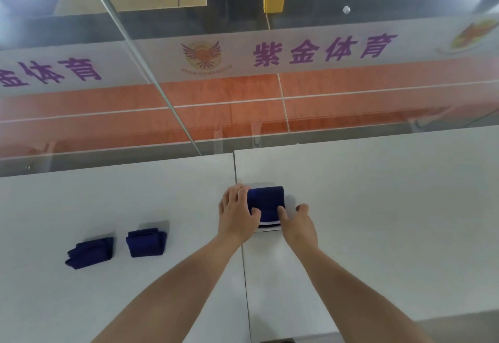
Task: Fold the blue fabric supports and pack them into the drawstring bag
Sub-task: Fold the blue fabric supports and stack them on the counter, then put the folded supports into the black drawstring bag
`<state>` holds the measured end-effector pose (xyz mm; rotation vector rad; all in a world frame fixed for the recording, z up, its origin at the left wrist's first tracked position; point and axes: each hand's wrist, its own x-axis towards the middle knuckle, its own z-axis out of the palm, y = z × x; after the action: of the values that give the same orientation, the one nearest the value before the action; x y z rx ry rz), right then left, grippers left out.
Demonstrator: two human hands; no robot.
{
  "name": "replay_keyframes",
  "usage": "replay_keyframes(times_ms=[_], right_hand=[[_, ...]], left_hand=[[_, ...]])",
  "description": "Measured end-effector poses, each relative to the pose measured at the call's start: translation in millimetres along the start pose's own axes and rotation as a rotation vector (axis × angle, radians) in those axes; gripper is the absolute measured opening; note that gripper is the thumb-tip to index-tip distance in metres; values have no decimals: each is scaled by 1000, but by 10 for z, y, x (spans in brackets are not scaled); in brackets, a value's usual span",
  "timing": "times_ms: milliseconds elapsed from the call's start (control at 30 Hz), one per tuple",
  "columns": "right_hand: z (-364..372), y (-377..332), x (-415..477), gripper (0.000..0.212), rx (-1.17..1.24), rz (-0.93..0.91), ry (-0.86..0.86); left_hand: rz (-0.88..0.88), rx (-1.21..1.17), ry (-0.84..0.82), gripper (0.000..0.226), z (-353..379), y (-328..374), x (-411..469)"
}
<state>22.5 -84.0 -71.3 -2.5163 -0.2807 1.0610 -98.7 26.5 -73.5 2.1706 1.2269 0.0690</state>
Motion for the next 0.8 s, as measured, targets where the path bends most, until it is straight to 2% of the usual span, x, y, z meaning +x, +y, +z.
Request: replay_keyframes(times_ms=[67, 133, 233, 300, 333, 400, 467, 533, 600, 700, 800], right_hand=[[14, 99, -92, 49, 111, 93, -43], [37, 158, -170, 49, 316, 212, -122], [64, 194, -257, 34, 665, 288, -252], [104, 227, -278, 35, 730, 307, -260], [129, 244, -294, 38, 719, 319, -247], [168, 268, -329, 40, 698, 326, -234], [179, 264, -385, 34, 652, 310, -329], [144, 208, -508, 20, 588, 287, -479], [122, 134, -603, 16, 538, 258, -571], [136, -89, -760, 30, 481, 146, -681], [201, -422, -1022, 29, 396, 50, -764]], left_hand=[[105, 104, -71, 57, -14, 58, 103], [128, 199, -183, 58, -11, 118, 215], [38, 326, -314, 62, 3, 200, 229], [-85, 348, -384, 67, 11, 182, 116], [-177, 294, -429, 67, 24, 129, 29], [-386, -28, -512, 57, -11, 36, -198], [-533, -372, -582, 54, -59, -66, -460], [-622, -561, -585, 49, -133, -136, -718], [-691, -685, -525, 45, -213, -202, -913], [-723, -772, -417, 50, -452, -315, -1100], [-766, -917, -251, 58, -828, -471, -1267]])
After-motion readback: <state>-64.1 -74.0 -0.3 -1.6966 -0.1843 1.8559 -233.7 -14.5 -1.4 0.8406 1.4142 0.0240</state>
